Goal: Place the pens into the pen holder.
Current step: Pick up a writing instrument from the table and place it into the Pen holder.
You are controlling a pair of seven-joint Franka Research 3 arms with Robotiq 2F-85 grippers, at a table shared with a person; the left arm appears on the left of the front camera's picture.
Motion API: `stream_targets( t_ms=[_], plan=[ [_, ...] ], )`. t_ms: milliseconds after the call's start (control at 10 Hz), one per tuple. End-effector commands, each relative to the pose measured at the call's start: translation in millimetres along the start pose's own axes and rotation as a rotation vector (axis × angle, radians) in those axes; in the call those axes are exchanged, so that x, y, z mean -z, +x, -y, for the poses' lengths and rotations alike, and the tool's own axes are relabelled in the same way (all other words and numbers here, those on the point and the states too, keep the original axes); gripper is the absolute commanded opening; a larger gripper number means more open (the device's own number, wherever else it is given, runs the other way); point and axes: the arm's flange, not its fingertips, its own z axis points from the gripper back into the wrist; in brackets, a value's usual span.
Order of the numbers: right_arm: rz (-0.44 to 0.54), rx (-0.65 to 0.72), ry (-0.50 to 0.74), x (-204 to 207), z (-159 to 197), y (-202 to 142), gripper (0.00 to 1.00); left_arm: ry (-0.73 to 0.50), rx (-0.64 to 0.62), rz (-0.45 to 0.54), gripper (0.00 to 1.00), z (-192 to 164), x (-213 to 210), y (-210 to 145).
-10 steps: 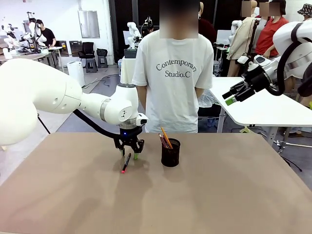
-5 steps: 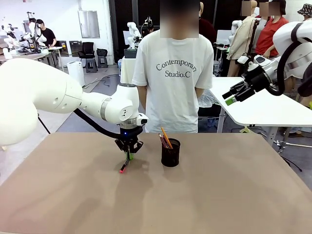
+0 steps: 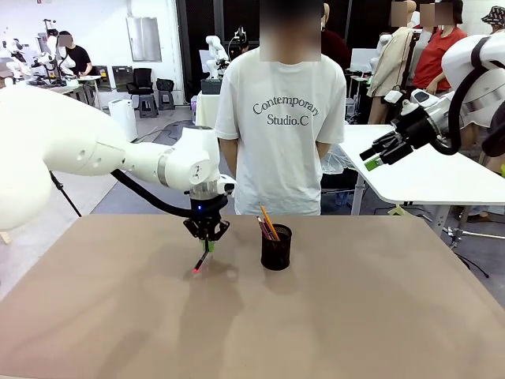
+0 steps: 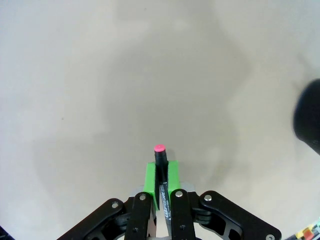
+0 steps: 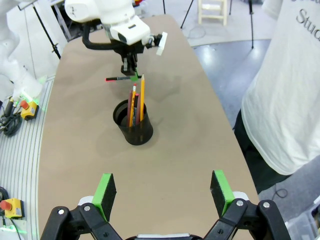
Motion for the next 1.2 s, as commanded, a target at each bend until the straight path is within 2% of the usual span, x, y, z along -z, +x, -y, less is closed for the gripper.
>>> stream_targets(
  t_ms=[0, 200, 400, 700, 900, 1100],
  plan=[
    [-0.001, -0.002, -0.004, -0.8, -0.6, 1.9, 1.0, -0.145, 0.05, 0.049, 0.0, -14.5, -42.2, -17.9],
    [-0.001, -0.002, -0.004, -0.8, -0.6, 1.9, 1.0, -0.26, 0.101, 0.088, 0.0, -14.1, -83.4, -31.5],
    [-0.001, -0.002, -0.004, -0.8, -0.6, 1.9, 1.0, -0.399, 0.212, 0.205, 0.0, -8.4, -129.3, -45.6],
    [-0.001, -0.002, -0.004, -0.8, -0.6, 1.9, 1.0, -0.628, 0.362, 0.341, 0.0, -10.5, -170.3, -63.9],
    [-0.001, -0.002, -0.004, -0.8, -0.6, 1.9, 1.0, -0.752, 0.497, 0.465, 0.0, -18.3, -185.4, -76.6],
    [-0.001, -0.002, -0.004, -0.8, -0.6, 1.9, 1.0, -0.768, 0.52, 0.679, 0.0, -15.4, -195.3, -89.9]
  ],
)
